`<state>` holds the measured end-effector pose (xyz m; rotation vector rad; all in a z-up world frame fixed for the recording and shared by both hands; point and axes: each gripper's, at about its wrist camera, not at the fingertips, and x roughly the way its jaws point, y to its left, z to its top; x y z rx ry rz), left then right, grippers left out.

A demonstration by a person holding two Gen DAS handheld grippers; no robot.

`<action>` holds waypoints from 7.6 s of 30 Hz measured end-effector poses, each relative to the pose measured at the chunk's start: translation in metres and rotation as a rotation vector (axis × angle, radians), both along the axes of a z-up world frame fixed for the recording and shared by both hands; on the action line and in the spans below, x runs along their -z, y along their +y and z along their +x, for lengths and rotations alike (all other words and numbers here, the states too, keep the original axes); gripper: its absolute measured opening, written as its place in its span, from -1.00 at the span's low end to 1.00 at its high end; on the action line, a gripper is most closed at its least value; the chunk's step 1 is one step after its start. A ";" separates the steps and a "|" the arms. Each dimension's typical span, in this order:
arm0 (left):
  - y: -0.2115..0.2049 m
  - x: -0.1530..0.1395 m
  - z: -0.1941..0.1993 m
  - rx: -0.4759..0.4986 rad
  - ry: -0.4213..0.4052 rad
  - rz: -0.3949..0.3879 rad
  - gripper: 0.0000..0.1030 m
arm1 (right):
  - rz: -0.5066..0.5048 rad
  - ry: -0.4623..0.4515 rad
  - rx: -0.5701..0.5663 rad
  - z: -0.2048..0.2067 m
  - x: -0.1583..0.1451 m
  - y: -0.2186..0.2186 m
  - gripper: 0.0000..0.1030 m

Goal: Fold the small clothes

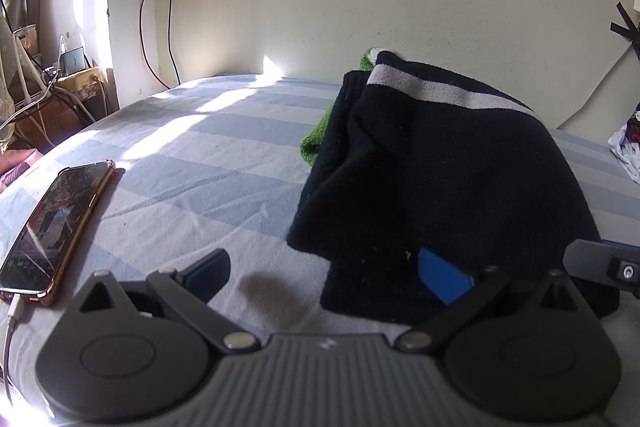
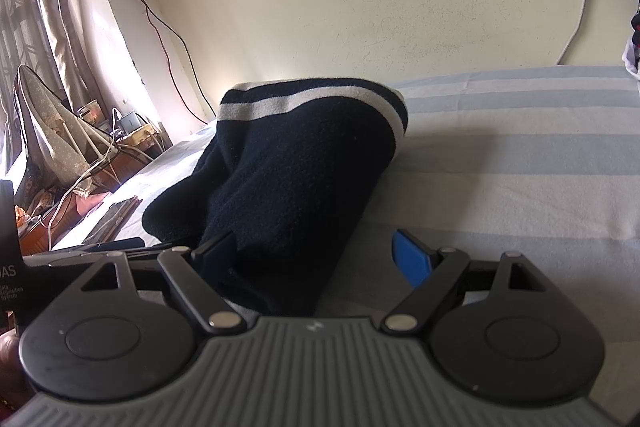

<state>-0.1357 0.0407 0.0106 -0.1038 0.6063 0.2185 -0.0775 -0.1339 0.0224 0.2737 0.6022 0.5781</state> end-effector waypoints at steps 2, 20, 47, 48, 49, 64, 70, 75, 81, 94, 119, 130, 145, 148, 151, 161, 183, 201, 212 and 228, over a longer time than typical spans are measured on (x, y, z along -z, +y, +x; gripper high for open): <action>0.000 0.000 0.000 0.000 0.000 -0.001 1.00 | 0.001 0.000 -0.005 0.000 0.001 -0.001 0.69; 0.000 0.000 0.000 0.000 0.001 -0.003 1.00 | 0.016 0.004 -0.036 0.001 0.001 -0.006 0.69; 0.000 0.000 0.000 0.001 0.001 -0.005 1.00 | 0.025 0.006 -0.049 0.002 0.001 -0.009 0.69; 0.000 0.000 0.000 0.001 0.001 -0.004 1.00 | 0.025 0.006 -0.049 0.002 0.001 -0.009 0.69; 0.000 0.000 0.000 0.001 0.002 -0.002 1.00 | 0.025 0.006 -0.049 0.002 0.001 -0.009 0.69; -0.002 -0.011 0.010 0.027 0.088 0.037 1.00 | 0.012 0.012 -0.035 0.002 0.000 -0.006 0.69; -0.004 -0.012 0.011 0.047 0.083 0.060 1.00 | 0.006 0.015 -0.030 0.003 0.001 -0.004 0.69; 0.001 -0.012 0.011 0.052 0.086 0.033 1.00 | 0.006 0.016 -0.030 0.003 0.001 -0.004 0.69; 0.002 -0.014 0.009 0.055 0.087 0.037 1.00 | 0.007 0.016 -0.031 0.003 0.001 -0.004 0.69; 0.004 -0.019 0.004 0.062 0.099 0.034 1.00 | 0.010 0.015 -0.029 0.002 0.001 -0.004 0.69; 0.007 -0.015 -0.002 0.072 0.119 0.033 1.00 | 0.015 0.015 -0.027 0.003 0.000 -0.005 0.69; 0.008 -0.010 -0.003 0.081 0.134 0.024 1.00 | 0.018 0.017 -0.026 0.004 0.000 -0.005 0.69; 0.010 -0.009 -0.004 0.087 0.140 0.012 1.00 | 0.019 0.017 -0.027 0.004 0.000 -0.005 0.69; 0.010 -0.010 -0.004 0.090 0.142 0.011 1.00 | 0.019 0.017 -0.027 0.004 0.000 -0.005 0.69; 0.011 -0.011 -0.005 0.095 0.142 0.009 1.00 | 0.019 0.017 -0.027 0.004 0.000 -0.005 0.69; 0.027 -0.028 -0.010 0.098 0.115 -0.041 1.00 | 0.019 0.018 -0.027 0.004 0.000 -0.006 0.69; 0.072 -0.027 0.087 0.276 0.235 -0.253 1.00 | 0.078 0.138 -0.006 0.036 -0.002 -0.008 0.70; 0.058 -0.007 0.114 0.330 0.139 -0.315 0.99 | 0.197 0.307 -0.056 0.123 0.004 0.045 0.43; 0.063 -0.042 0.123 0.327 0.070 -0.345 0.18 | 0.292 0.303 -0.116 0.141 -0.025 0.042 -0.05; 0.227 -0.155 0.216 -0.050 -0.117 -0.171 0.26 | 0.525 0.175 -0.412 0.303 -0.104 0.242 -0.01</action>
